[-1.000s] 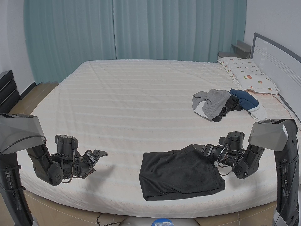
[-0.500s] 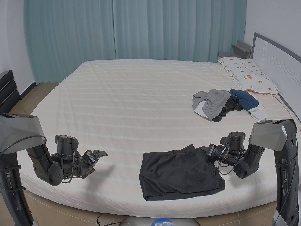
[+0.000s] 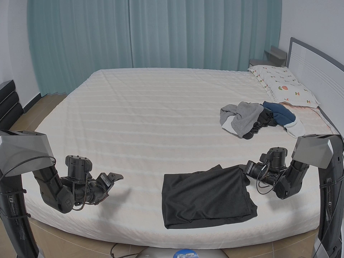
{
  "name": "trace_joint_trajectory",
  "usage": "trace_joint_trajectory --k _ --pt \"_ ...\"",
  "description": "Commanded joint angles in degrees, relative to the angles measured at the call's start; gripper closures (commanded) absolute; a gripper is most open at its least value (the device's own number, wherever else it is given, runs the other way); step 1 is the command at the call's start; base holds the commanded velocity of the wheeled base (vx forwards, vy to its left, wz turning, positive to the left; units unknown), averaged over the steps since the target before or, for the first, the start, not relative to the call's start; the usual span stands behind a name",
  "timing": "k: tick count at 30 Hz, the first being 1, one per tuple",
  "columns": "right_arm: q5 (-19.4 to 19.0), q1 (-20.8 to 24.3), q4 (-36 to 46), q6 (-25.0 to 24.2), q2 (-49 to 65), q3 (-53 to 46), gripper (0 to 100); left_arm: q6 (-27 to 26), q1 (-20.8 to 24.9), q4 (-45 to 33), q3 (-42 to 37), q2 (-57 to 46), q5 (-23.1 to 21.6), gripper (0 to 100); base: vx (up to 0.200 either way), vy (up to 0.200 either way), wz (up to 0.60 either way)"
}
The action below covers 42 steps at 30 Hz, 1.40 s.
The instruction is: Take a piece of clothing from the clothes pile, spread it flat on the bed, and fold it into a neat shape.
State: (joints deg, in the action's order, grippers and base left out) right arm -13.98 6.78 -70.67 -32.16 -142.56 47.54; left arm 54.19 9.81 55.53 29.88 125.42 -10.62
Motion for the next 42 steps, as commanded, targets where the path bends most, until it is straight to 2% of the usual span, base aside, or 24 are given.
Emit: trace_joint_trajectory --k 1,10,11,18,23,31,33,35,42 --pt "0.01 -0.63 0.18 -0.01 0.17 0.53 100 0.04 0.03 0.02 0.00 0.09 -0.02 0 0.000 0.000 0.00" --pt "0.01 -1.24 2.11 -0.01 0.26 1.06 100 0.04 0.03 0.02 0.00 0.09 -0.02 0 0.000 0.000 0.00" --pt "0.01 -1.24 1.76 -0.01 0.35 0.97 0 0.04 0.03 0.02 0.00 0.09 -0.02 0 0.000 0.000 0.00" --pt "-0.26 -0.89 1.85 -1.42 7.12 -2.54 0 0.13 0.03 0.02 0.18 0.09 -0.02 0 0.000 0.000 0.00" --pt "-4.74 0.43 2.99 -2.65 12.57 -8.26 0 0.13 0.03 -0.07 0.27 0.09 -0.10 0 0.000 0.000 0.00" --pt "-5.88 1.57 2.38 -1.50 16.52 -21.53 0 0.13 0.03 -0.07 0.36 0.09 -0.10 0 -0.150 0.000 0.00" --pt "-8.34 1.48 2.29 -1.50 16.61 -24.34 0 0.13 0.03 -0.07 0.27 0.09 -0.10 0 0.000 0.000 0.00" --pt "-9.40 1.57 2.29 -1.24 15.55 -24.87 0 0.04 0.03 0.02 0.09 0.09 -0.02 0 0.000 0.000 0.00" --pt "-9.31 2.01 1.94 -0.10 15.38 -25.66 0 0.04 0.03 0.02 0.09 0.09 -0.02 0 0.000 0.000 0.00"
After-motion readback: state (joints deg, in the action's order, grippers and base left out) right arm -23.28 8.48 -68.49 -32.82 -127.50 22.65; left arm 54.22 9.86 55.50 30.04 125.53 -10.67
